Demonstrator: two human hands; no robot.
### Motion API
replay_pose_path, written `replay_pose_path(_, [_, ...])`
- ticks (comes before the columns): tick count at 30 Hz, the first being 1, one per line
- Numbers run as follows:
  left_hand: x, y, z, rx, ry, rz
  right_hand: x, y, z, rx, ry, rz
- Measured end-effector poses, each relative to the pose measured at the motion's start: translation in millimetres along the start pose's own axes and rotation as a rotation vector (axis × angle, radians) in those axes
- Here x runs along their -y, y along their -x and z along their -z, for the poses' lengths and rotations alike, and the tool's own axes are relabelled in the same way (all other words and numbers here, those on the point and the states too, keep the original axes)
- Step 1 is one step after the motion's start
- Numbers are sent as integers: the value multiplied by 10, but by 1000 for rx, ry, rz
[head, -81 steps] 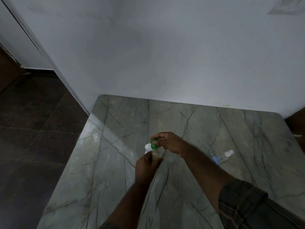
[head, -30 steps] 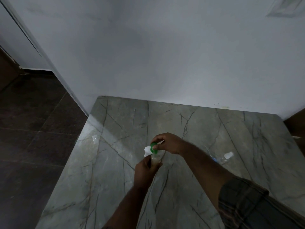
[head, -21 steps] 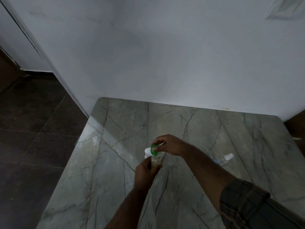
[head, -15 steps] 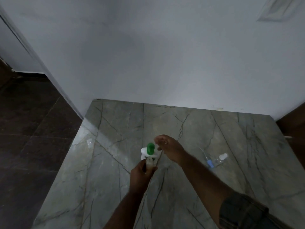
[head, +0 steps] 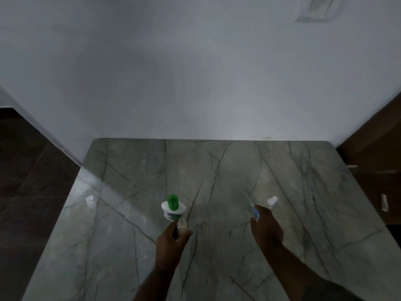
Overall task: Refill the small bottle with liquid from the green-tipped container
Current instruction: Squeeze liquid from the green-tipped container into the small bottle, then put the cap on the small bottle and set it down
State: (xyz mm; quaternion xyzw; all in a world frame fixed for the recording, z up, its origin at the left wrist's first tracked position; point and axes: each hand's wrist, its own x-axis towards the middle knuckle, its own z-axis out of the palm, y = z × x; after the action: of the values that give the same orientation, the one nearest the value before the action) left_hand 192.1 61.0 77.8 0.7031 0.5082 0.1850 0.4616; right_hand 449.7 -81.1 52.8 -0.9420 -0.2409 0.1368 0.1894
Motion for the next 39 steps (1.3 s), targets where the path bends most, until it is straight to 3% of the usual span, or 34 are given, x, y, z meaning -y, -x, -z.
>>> replay_pose_path(18, [-113, 44, -143, 14, 15, 71, 174, -77, -169, 108, 236, 99])
replay_pose_path(22, [-158, 111, -92, -7, 19, 36, 333, 104, -59, 54, -40, 190])
replay_pose_path(25, [-240, 216, -20, 9, 28, 5, 564, 356, 298, 121, -425, 255])
replay_pose_path(28, [-384, 376, 114, 23, 30, -26, 780, 646, 959, 238, -596, 438])
replay_pose_path(33, [-827, 636, 406, -9, 59, -120, 1186, 961, 2200, 212, -347, 781])
replay_pose_path(39, [-1487, 925, 712, -55, 99, -282, 1622, 1204, 3021, 181, -86, 1006])
